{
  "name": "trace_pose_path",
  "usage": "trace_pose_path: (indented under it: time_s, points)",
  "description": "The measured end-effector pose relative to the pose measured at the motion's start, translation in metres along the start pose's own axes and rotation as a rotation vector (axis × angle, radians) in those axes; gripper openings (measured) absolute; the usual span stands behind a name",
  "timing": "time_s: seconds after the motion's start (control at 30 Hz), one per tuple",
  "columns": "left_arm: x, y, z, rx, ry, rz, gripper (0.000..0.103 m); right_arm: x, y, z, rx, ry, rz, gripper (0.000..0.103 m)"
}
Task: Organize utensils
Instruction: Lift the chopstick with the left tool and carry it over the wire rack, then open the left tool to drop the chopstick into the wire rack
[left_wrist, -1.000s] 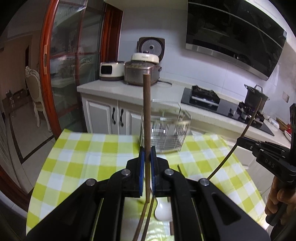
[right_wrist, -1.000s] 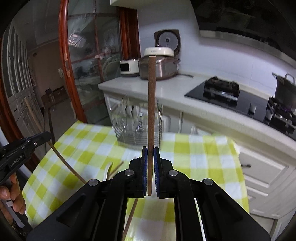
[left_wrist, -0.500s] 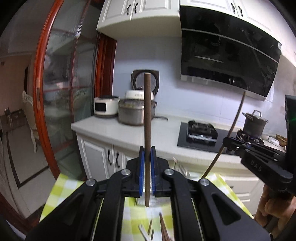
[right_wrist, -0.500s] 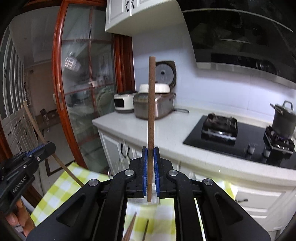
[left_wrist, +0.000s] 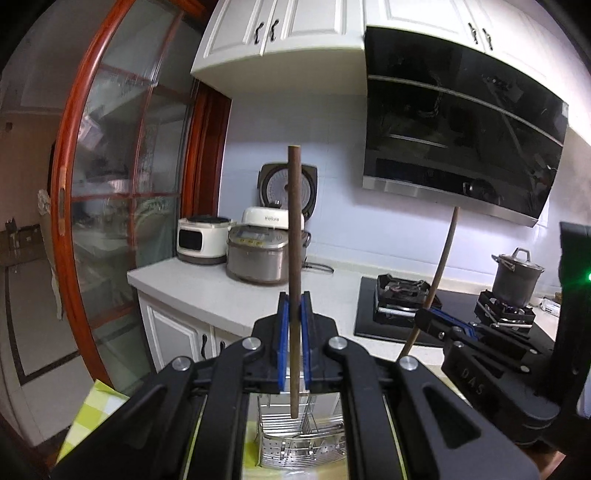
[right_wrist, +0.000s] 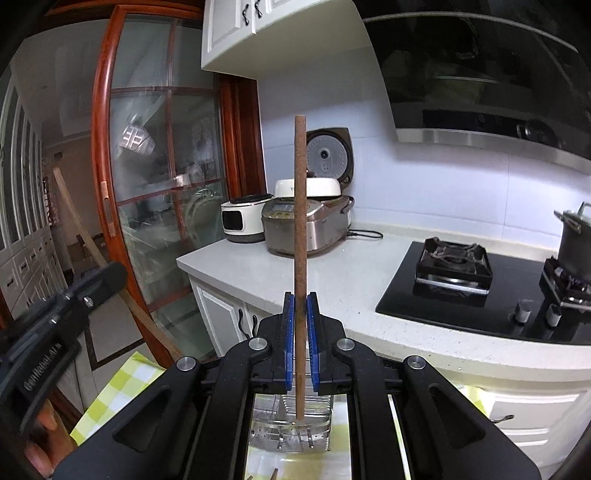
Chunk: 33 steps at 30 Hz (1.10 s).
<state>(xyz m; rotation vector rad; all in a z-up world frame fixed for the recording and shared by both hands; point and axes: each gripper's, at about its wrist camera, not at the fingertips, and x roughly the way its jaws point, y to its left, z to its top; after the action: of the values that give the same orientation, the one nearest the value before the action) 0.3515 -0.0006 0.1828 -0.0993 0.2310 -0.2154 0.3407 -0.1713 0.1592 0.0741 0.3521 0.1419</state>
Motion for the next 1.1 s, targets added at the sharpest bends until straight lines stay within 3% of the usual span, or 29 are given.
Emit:
trace_pose_path:
  time_s: [0.5, 1.0, 1.1]
  points:
    - [0.068, 0.014, -0.043, -0.032, 0.091, -0.006, 0.006, 0.053, -0.005, -0.029, -0.001, 0.063, -0.015, 0.010]
    - [0.095, 0.022, -0.074, -0.070, 0.189, -0.014, 0.007, 0.071, -0.010, -0.049, -0.005, 0.087, -0.040, 0.010]
    - [0.096, 0.022, -0.077, -0.069, 0.194, -0.015, 0.012, 0.072, -0.010, -0.051, -0.002, 0.091, -0.046, 0.011]
